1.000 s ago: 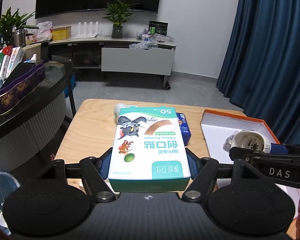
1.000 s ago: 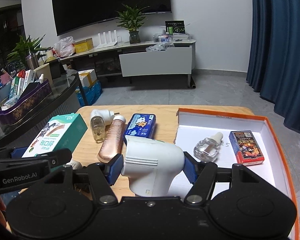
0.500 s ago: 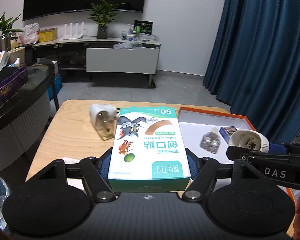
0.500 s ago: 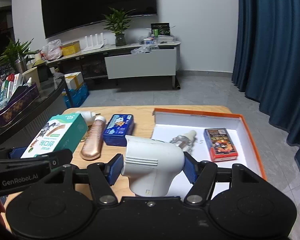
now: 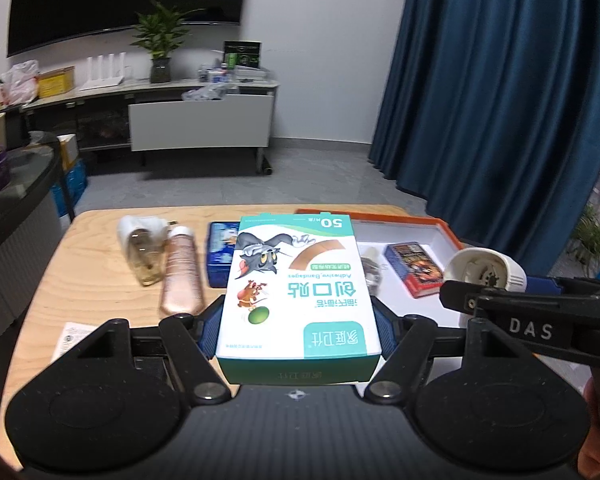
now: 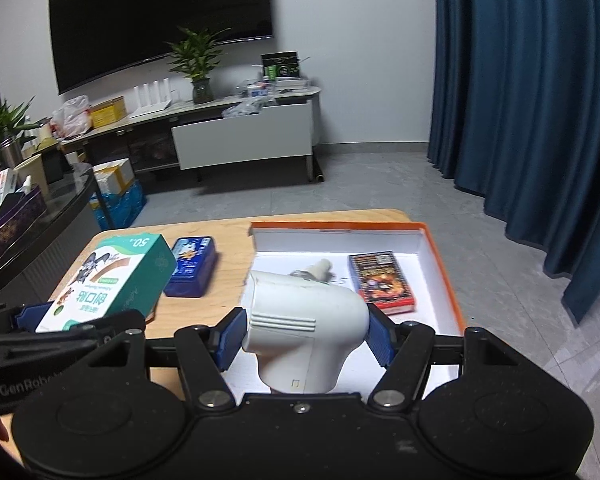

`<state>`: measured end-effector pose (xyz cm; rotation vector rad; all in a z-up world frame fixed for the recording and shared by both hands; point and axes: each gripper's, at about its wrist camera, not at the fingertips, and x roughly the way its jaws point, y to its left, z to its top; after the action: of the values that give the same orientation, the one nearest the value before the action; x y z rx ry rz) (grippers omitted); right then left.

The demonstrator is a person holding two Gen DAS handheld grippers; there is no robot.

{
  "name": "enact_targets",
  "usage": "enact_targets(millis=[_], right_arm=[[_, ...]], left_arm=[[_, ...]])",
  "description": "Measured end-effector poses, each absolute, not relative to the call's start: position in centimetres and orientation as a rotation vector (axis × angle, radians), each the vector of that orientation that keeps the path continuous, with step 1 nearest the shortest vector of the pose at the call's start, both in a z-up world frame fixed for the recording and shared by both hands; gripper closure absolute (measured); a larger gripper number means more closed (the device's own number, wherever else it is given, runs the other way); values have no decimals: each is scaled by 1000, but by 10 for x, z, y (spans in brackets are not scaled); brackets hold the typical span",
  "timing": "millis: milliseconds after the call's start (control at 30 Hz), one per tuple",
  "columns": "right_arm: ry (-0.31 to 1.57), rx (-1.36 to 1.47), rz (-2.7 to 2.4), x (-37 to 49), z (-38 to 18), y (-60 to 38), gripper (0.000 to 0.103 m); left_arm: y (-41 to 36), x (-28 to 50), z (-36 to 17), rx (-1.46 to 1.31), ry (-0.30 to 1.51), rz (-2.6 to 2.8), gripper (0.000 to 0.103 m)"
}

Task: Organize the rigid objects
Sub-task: 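Lift and carry the bandage box and white device toward the tray, then release the bandage box into the tray with the left tool while the right tool lowers the device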

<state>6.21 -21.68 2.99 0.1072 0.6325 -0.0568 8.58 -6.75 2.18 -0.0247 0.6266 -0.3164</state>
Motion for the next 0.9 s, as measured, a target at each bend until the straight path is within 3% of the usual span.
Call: enact_targets(millis=[900], right_arm=[[602,182,-191,37,36,-277,27]], left_arm=[[-119,89,20,27,635,-425,31]])
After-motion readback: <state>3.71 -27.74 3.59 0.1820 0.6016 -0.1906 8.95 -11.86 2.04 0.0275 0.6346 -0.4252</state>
